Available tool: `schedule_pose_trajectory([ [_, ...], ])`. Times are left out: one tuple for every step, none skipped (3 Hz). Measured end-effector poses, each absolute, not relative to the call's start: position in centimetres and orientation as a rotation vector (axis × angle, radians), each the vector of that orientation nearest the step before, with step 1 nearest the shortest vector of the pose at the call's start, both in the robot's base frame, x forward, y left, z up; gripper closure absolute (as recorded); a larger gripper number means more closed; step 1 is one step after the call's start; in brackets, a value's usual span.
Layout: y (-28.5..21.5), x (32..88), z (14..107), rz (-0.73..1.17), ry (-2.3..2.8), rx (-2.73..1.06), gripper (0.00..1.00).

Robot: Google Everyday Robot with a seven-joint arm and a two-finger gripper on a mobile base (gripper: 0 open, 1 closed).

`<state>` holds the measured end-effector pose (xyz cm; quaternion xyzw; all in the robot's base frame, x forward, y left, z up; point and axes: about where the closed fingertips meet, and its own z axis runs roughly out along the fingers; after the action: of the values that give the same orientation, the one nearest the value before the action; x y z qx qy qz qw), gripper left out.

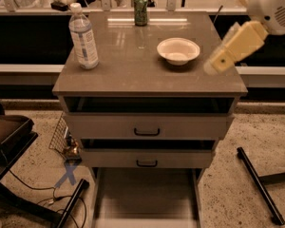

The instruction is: Place blue plastic bottle into bottom drawer

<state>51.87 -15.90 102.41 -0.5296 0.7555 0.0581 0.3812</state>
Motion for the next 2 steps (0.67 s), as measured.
schedule_pose_trajectory([
  [-12.3,54.9,102.7,0.332,1.762,-1.206,0.0],
  [-9.7,55.9,105.5,0.397,1.671,-1.121,0.0],
])
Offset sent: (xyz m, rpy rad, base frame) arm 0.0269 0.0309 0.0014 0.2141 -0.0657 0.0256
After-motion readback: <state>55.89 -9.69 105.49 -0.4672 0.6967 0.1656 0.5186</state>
